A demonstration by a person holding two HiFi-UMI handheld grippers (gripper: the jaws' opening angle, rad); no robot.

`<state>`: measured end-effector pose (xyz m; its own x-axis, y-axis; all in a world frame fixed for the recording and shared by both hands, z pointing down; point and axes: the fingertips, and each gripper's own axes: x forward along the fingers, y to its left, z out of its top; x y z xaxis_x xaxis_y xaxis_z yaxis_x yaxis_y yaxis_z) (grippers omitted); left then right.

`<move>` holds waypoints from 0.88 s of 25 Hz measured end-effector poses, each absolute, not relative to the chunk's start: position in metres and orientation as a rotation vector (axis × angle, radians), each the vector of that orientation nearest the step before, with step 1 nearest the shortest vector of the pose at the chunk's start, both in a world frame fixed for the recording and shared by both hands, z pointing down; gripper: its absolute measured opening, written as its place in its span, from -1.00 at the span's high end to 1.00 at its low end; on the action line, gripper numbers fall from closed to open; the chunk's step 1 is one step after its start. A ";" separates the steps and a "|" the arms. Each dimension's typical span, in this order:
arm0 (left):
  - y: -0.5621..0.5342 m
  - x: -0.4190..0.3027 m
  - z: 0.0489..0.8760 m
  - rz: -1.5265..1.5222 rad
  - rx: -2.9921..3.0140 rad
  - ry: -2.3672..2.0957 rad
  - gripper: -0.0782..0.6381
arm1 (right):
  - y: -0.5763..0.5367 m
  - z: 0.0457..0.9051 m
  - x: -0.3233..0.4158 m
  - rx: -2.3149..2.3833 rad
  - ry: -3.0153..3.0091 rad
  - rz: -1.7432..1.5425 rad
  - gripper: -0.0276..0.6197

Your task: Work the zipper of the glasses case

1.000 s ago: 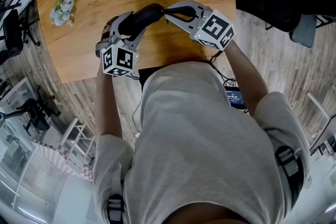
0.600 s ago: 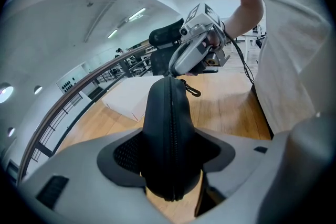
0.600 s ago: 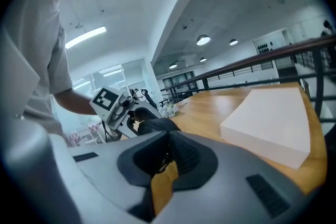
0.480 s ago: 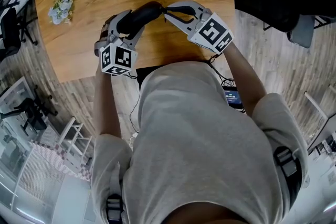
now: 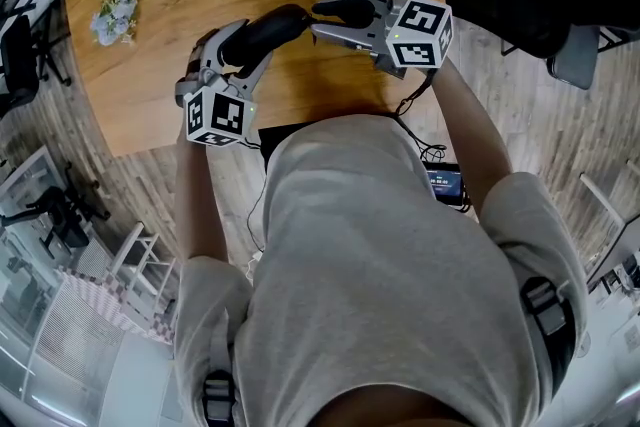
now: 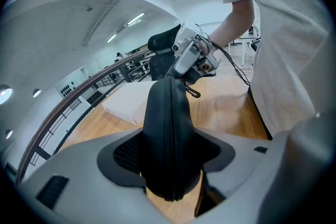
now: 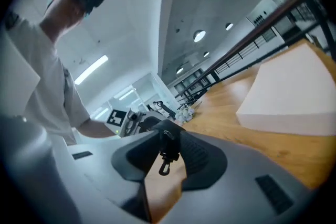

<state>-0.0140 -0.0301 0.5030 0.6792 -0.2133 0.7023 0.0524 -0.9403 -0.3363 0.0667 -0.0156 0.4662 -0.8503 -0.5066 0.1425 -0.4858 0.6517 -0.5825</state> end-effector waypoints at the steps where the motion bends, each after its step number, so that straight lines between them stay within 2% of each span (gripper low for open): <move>1: -0.030 -0.014 0.501 -1.123 -2.563 0.125 -0.02 | -0.016 0.466 0.068 -0.797 2.768 -1.044 0.51; 9: -0.025 -0.014 0.496 -1.116 -2.545 0.135 -0.02 | -0.016 0.469 0.063 -0.587 2.547 -1.266 0.52; 12: -0.025 -0.016 0.498 -1.135 -2.533 0.144 -0.02 | -0.017 0.470 0.063 -0.601 2.553 -1.260 0.62; 15: -0.024 -0.017 0.504 -1.162 -2.511 0.132 -0.01 | -0.017 0.471 0.064 -0.615 2.572 -1.237 0.79; 21: -0.022 -0.015 0.509 -1.173 -2.507 0.117 -0.01 | -0.016 0.478 0.065 -0.677 2.721 -1.155 0.80; 22: -0.022 -0.015 0.509 -1.169 -2.506 0.108 -0.01 | -0.015 0.480 0.065 -0.680 2.760 -1.131 0.74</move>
<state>-0.0149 -0.0217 0.5091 0.6524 -0.2229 0.7243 0.0862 -0.9277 -0.3632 0.0654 -0.0151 0.4798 -0.8979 -0.4310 0.0898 -0.3700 0.6284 -0.6842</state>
